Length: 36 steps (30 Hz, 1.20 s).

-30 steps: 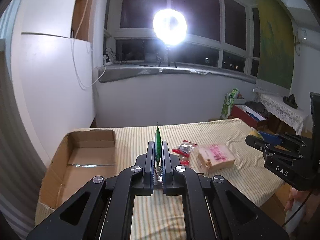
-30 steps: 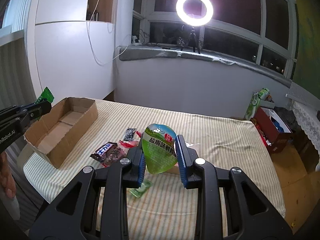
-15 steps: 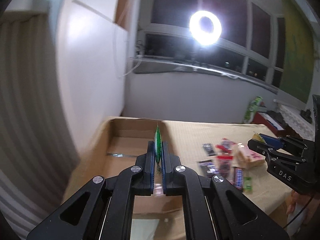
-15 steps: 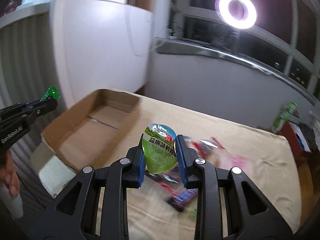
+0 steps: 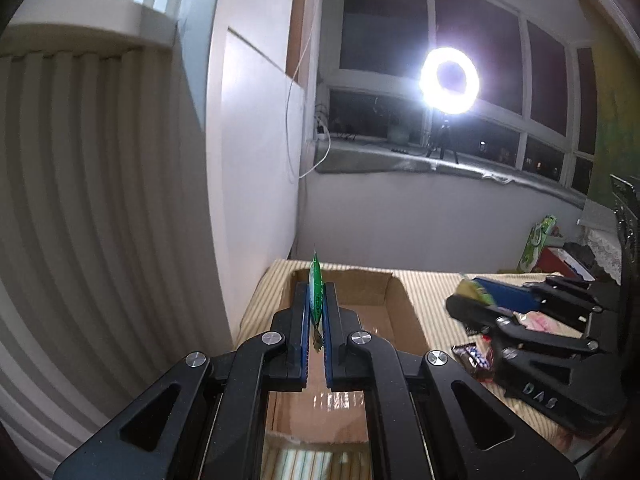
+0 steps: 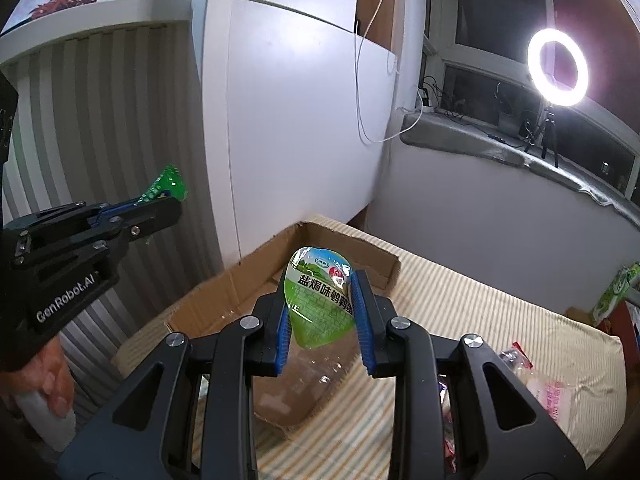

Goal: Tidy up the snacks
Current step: 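Carry the jelly cup and green packet over the cardboard box with both tools, then open both tools to drop the jelly cup and packet into the box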

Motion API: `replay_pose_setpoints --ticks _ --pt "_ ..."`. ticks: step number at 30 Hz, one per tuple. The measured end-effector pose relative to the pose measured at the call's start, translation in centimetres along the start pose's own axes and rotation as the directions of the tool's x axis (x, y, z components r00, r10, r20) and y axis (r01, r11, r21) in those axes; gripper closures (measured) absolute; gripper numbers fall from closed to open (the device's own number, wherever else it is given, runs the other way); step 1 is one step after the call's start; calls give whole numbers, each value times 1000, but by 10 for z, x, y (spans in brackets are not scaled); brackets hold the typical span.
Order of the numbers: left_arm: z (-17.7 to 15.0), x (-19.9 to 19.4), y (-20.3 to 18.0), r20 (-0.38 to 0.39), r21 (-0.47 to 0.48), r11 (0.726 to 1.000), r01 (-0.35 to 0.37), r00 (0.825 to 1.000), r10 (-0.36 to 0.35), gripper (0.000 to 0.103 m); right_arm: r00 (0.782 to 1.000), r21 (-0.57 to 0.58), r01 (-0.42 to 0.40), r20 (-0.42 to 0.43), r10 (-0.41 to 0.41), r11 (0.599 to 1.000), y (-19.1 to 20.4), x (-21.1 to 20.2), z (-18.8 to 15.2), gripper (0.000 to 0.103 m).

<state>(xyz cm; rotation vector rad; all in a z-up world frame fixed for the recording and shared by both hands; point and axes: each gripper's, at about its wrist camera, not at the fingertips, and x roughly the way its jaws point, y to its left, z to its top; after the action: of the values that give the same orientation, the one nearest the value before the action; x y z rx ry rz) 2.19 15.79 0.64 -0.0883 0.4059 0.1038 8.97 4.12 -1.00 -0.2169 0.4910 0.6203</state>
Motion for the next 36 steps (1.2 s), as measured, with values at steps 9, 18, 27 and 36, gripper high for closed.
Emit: replay_pose_setpoints --ticks 9,18,27,36 --pt "-31 43 9 -115 -33 999 34 993 -37 99 991 36 -44 -124 49 998 -1 52 -33 74" --pt "-58 77 8 -215 -48 999 16 976 -26 97 986 50 -47 -158 54 998 -9 75 -48 49" --pt "-56 69 9 -187 -50 998 -22 982 12 45 991 60 5 -130 3 998 -19 59 -47 45" --pt "-53 56 3 -172 -37 999 -19 985 12 44 953 110 236 -221 -208 965 -61 35 -84 45"
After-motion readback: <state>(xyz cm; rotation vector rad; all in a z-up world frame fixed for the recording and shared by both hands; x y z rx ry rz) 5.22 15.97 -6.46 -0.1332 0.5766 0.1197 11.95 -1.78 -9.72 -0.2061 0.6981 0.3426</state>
